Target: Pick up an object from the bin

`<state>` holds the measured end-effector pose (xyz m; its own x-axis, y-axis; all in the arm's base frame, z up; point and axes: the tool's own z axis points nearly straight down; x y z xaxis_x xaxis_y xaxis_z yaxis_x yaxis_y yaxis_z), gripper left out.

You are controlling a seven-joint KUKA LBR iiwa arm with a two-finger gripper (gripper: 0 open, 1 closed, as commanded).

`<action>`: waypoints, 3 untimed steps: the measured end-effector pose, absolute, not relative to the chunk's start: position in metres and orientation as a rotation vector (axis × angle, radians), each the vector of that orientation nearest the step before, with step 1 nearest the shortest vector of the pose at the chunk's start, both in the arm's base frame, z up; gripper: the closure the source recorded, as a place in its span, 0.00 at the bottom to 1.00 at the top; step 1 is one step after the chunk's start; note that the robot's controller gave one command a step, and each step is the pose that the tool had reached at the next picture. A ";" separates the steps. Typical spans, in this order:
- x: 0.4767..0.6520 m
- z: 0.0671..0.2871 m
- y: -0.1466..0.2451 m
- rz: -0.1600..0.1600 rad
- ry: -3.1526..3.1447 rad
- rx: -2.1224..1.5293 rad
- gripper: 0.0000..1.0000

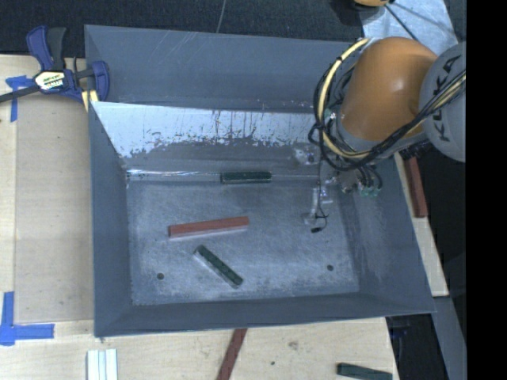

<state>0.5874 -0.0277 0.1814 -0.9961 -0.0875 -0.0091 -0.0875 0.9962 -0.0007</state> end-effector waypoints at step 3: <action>0.585 0.166 -0.003 0.006 3.138 -0.161 0.00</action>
Offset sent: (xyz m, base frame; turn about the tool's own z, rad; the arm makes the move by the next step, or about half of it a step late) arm 0.0391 0.0745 -0.0783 -0.0800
